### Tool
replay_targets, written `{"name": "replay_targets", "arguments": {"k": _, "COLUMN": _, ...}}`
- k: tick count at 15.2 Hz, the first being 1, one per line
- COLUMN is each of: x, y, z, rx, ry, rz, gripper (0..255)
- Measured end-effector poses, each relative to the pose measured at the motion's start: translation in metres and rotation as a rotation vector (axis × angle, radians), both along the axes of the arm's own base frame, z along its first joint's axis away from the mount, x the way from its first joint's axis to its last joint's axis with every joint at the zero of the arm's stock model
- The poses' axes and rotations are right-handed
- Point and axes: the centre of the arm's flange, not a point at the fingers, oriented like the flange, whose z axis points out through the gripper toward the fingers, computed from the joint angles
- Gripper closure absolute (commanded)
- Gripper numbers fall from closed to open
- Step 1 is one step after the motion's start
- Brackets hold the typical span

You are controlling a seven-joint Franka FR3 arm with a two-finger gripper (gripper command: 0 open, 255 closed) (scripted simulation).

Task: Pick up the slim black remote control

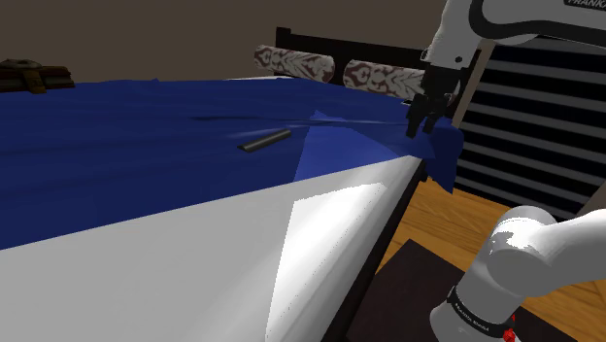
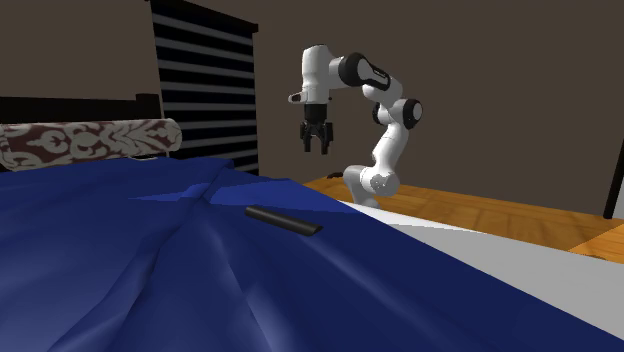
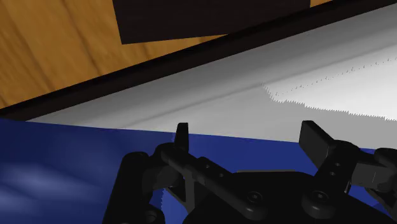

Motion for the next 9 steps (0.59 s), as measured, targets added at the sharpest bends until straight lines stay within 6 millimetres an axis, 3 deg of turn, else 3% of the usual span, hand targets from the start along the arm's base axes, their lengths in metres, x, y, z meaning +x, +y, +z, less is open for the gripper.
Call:
{"name": "replay_targets", "arguments": {"k": 3, "x": 0.007, "y": 0.013, "z": -0.001, "rx": 0.006, "ry": 0.007, "rz": -0.044, "gripper": 0}}
{"name": "replay_targets", "arguments": {"k": 9, "x": 0.042, "y": 0.079, "z": -0.009, "rx": 0.036, "ry": 0.040, "rz": -0.267, "gripper": 0}}
